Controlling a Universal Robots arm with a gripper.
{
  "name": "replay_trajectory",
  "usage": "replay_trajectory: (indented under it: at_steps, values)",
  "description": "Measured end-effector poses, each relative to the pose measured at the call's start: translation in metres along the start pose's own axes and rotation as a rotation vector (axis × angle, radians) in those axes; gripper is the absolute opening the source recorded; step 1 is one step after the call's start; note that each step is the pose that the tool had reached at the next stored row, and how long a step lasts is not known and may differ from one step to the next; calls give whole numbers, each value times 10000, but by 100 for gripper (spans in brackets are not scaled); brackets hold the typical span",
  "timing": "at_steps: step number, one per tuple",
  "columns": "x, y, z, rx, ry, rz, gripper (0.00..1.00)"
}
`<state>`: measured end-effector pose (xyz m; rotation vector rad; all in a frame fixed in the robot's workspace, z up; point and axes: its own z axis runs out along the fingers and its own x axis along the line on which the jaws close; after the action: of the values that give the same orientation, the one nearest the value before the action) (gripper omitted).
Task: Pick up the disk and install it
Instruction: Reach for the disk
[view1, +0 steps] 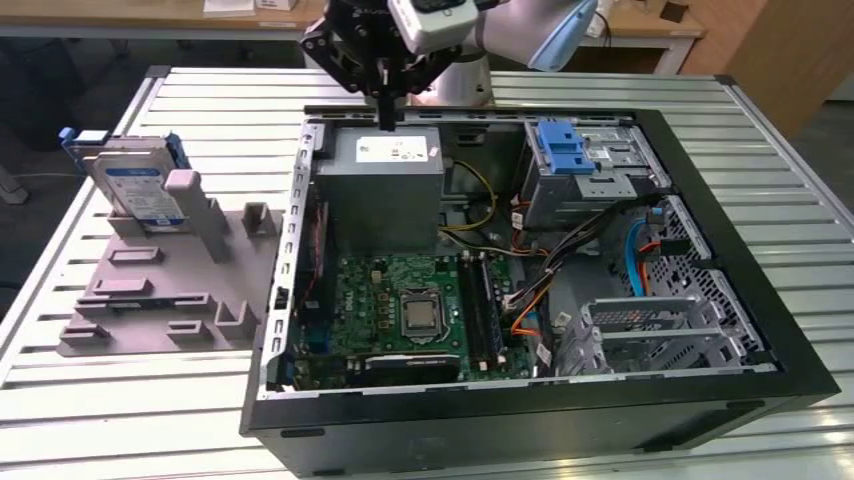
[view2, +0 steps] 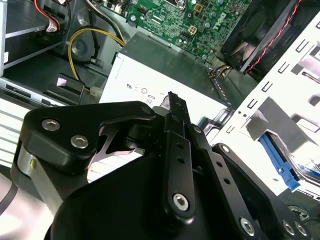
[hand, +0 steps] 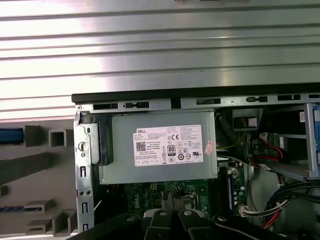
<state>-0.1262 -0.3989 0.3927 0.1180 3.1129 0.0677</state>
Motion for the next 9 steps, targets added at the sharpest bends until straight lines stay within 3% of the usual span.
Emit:
replay_trajectory:
  at_steps: [9]
  values:
    - [34, -3, 7, 1, 16, 0, 11]
